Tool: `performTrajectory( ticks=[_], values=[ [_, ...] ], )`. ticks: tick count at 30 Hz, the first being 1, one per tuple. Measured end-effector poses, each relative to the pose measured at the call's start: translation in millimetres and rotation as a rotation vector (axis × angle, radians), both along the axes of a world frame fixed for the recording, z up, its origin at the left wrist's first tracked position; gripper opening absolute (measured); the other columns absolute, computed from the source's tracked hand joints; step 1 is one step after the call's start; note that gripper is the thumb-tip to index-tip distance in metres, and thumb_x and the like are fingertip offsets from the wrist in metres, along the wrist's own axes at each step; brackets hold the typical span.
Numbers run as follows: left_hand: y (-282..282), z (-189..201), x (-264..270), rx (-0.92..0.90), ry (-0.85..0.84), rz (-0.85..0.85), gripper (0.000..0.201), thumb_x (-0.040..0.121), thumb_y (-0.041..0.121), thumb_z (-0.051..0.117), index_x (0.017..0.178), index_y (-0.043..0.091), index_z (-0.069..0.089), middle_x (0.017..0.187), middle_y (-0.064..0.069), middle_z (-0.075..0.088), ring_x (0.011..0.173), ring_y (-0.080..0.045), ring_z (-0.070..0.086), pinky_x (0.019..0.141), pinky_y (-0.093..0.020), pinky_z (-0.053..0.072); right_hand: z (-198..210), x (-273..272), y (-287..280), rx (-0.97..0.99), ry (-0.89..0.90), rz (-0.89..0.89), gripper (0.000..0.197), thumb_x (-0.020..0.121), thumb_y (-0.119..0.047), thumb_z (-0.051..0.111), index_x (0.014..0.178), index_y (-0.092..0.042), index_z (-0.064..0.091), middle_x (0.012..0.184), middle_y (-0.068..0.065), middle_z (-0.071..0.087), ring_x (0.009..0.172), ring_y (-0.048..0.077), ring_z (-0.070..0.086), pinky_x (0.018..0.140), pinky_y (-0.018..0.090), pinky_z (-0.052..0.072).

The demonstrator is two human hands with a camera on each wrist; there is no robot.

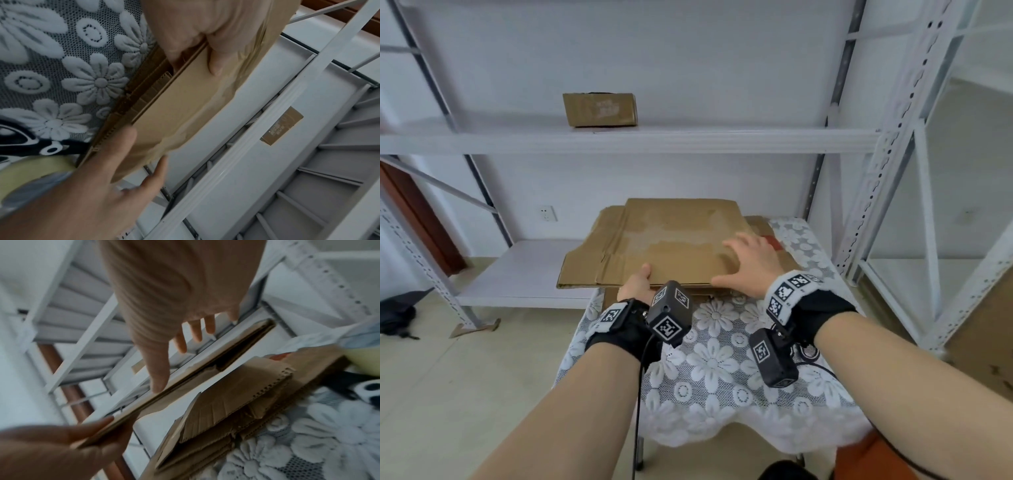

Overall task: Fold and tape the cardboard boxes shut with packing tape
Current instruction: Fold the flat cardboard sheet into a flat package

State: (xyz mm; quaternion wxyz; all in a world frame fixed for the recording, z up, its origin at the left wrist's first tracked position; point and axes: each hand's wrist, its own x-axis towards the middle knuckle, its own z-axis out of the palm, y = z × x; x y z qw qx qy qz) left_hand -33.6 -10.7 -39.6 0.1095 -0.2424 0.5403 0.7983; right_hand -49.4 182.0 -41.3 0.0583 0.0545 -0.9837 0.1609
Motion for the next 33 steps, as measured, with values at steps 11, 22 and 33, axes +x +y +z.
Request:
performTrajectory(
  ticks=[11,22,33],
  values=[
    [4.0,4.7,10.3,0.301,-0.058,0.003,0.018,0.099,0.013,0.052,0.089,-0.002,0.050,0.074,-0.017,0.061,0.068,-0.028,0.057,0.048,-0.036,0.046,-12.0,1.7,-32.3,0.116,-0.057,0.153,0.079,0.083,-0.061,0.056,0.146,-0.024,0.027,0.149,-0.001,0.036,0.135,0.019,0.034,0.113,0.041,0.024],
    [-3.0,-23.9,-0.5,0.554,0.070,0.008,0.026,0.079,-0.012,0.035,0.091,0.004,0.051,0.103,-0.022,0.058,0.107,-0.035,0.055,0.105,-0.047,0.043,-4.3,4.9,-30.8,-0.011,-0.102,0.112,0.082,0.080,-0.069,0.052,0.144,-0.023,0.032,0.146,-0.001,0.041,0.130,0.018,0.041,0.109,0.040,0.033],
    [7.6,-28.5,-7.2,0.362,0.126,0.016,0.032,0.096,-0.011,0.037,0.125,-0.002,0.047,0.122,-0.029,0.056,0.098,-0.037,0.062,0.078,-0.047,0.054,-1.6,8.2,-28.7,0.121,0.046,0.094,0.068,0.087,-0.062,0.045,0.140,-0.020,0.035,0.136,0.003,0.050,0.119,0.021,0.049,0.099,0.040,0.041]
  ],
)
